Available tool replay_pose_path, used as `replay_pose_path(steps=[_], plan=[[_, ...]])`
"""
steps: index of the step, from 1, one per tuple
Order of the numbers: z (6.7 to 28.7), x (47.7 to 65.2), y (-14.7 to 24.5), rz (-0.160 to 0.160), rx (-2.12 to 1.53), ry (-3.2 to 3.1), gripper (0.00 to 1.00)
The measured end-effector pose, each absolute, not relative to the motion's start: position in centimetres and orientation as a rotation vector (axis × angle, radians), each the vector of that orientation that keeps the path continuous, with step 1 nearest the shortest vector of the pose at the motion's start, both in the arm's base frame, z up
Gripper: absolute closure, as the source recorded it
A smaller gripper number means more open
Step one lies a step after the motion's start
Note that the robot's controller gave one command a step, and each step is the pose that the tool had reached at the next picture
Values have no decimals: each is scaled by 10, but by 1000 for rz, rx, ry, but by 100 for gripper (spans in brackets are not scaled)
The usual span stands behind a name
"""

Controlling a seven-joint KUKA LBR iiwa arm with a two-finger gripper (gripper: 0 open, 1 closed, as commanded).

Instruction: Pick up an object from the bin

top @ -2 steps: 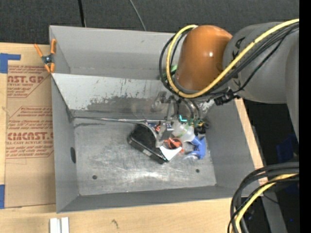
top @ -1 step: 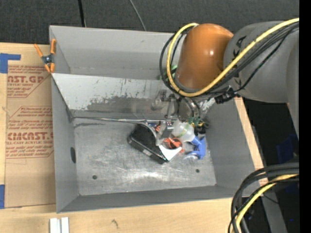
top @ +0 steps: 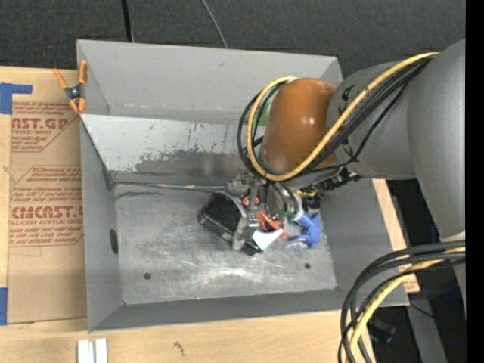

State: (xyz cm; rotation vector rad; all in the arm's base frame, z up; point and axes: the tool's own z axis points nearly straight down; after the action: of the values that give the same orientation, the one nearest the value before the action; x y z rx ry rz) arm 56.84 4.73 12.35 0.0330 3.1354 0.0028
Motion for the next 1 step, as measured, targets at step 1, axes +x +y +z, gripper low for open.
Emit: replay_pose_path(steps=[1], plan=[[107,568,45,3,136,3123,0]])
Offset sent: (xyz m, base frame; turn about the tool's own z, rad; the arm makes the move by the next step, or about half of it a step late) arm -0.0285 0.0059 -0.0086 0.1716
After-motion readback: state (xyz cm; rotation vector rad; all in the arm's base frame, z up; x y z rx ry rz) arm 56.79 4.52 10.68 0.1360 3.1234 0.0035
